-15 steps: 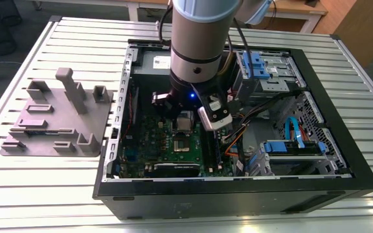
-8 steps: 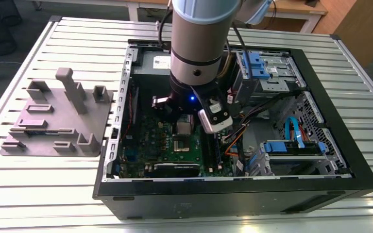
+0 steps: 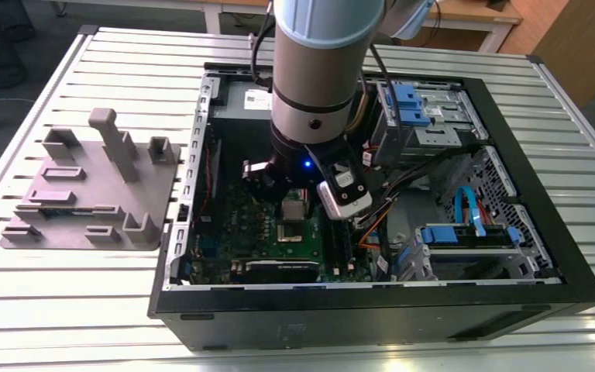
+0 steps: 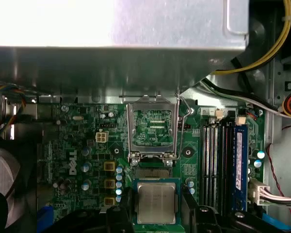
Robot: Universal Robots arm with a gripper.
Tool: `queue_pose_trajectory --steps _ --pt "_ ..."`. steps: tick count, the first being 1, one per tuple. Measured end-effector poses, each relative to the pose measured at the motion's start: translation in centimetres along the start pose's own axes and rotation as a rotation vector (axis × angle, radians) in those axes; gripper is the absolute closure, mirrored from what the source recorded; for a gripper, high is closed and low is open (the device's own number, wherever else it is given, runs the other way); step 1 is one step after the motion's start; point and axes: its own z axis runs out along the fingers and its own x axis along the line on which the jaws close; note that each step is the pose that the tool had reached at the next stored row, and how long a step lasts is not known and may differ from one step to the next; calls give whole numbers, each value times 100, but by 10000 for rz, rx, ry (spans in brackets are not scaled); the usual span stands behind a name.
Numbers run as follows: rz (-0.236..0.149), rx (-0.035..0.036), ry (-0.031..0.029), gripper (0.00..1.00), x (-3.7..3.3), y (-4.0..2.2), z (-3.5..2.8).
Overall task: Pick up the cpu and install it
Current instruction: 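Place the cpu into insertion slot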
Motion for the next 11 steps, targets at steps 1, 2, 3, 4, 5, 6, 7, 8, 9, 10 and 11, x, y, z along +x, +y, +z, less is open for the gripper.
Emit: queue_pose_trajectory --steps 1,2,3,4,5,6,7,8,9,10,11 --pt "1 -2 -1 53 0 -3 6" --pt "2 -1 0 53 1 -4 11" --pt "2 1 1 53 0 -5 12" --pt "1 2 1 53 0 -5 11" --pt "1 0 0 53 0 -5 14" --pt "0 0 0 53 0 -5 16" --pt "0 1 1 53 0 -5 16" --pt "0 0 0 53 0 -5 16" --pt "0 0 0 53 0 -5 17" --pt "0 0 0 53 0 -5 17" --pt "0 0 1 53 0 -5 18"
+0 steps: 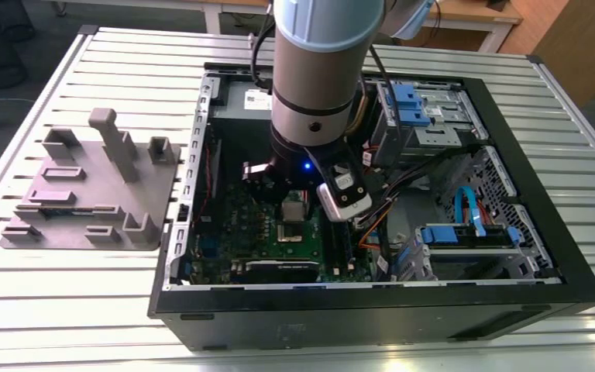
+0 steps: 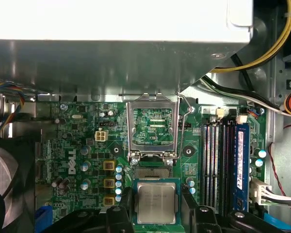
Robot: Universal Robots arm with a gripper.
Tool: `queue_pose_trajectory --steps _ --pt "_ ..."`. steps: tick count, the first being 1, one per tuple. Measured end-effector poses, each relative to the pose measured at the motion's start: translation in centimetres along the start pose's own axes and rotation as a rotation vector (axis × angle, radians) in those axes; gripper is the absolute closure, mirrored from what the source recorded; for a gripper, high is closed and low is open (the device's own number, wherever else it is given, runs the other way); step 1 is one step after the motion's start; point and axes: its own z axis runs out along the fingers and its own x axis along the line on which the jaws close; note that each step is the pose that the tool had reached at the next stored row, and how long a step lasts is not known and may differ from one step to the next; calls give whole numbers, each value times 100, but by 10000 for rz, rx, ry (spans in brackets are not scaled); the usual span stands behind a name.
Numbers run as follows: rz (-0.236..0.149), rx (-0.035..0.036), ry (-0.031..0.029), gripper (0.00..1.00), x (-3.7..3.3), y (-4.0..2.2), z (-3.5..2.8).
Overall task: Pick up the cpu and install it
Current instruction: 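Place the cpu into insertion slot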
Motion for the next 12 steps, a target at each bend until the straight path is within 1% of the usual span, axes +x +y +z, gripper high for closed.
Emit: queue_pose_trajectory --steps 6,12 --pt "0 -3 -2 53 0 1 8" --pt "1 0 -1 53 -1 -6 88"
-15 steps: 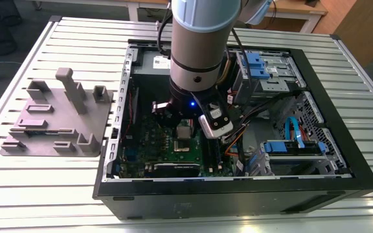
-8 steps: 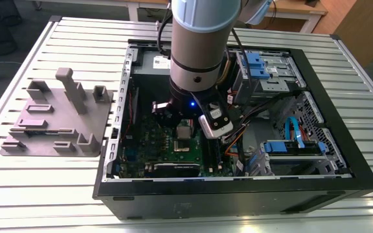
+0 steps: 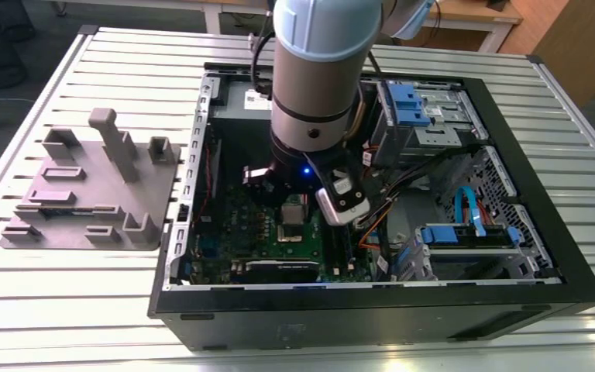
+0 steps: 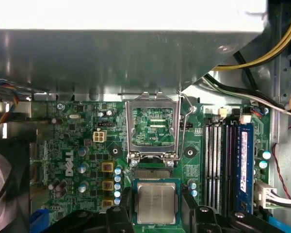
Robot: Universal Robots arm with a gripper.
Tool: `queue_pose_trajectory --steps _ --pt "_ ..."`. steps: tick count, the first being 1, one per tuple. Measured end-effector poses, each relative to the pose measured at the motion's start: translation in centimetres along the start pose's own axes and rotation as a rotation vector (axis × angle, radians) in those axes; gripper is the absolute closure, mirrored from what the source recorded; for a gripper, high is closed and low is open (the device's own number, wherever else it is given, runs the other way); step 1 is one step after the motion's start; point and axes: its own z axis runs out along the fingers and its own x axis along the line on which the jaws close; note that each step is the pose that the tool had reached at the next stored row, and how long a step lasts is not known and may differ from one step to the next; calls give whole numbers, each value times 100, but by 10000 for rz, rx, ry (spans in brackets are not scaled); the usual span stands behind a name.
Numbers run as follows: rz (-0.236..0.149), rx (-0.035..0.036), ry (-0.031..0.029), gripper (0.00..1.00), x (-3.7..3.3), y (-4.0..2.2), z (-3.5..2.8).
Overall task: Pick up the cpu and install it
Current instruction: 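Place the cpu into insertion slot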
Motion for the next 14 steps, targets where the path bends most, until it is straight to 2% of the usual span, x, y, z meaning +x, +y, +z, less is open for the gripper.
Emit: queue_pose_trajectory --steps 2,4,6,14 --pt "0 24 -1 53 -1 -3 24" --pt "0 119 1 53 -1 -5 31" --pt "-2 169 1 53 -1 -5 44" --pt "-13 179 1 53 -1 -12 156"
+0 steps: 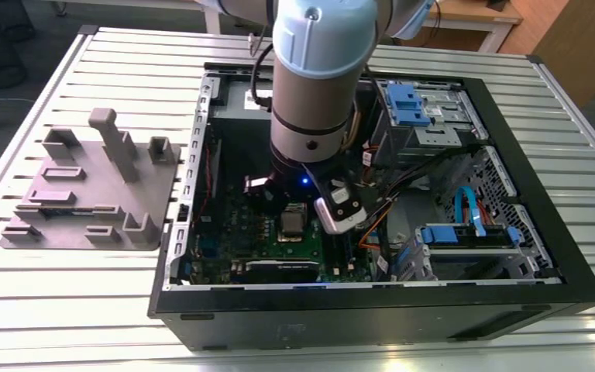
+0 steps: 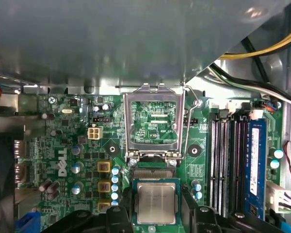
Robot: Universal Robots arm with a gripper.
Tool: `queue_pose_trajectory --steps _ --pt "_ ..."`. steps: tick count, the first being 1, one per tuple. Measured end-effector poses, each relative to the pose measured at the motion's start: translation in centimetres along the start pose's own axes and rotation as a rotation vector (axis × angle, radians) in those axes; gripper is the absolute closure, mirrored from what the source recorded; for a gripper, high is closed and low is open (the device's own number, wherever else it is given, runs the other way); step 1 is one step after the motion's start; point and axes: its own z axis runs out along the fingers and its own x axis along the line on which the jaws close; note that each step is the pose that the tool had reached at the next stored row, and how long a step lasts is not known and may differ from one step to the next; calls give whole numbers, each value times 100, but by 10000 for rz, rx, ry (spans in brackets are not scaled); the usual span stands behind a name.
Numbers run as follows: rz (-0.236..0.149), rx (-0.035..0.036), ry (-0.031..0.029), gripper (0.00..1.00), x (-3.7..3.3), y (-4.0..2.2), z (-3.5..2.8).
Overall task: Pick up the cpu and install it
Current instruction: 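Place the cpu into insertion slot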
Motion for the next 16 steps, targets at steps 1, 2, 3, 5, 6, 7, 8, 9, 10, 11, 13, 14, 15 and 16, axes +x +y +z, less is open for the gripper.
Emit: queue_pose_trajectory --steps 1,2,3,5,6,7,8,9,10,11,13,14,15,16 --pt "0 -3 -1 53 -1 -1 11" --pt "-2 -2 -1 53 -1 -1 20" --pt "-1 -1 0 53 -1 -2 26" --pt "-1 -2 -1 53 -1 -3 38" --pt "-1 -1 -1 53 -1 -3 44" --pt "-2 -2 -1 53 -1 -3 52" --pt "-3 -2 -1 53 -1 -3 60" --pt "-3 -1 0 53 -1 -3 70" --pt "-3 -1 0 53 -1 -3 79" --pt "-4 -1 0 53 -2 -3 88" --pt "-3 -1 0 53 -1 -3 103" --pt "-4 -1 0 53 -1 -3 110" --pt "-4 -1 -1 53 -1 -2 117" --pt "-4 0 0 53 0 -3 122"
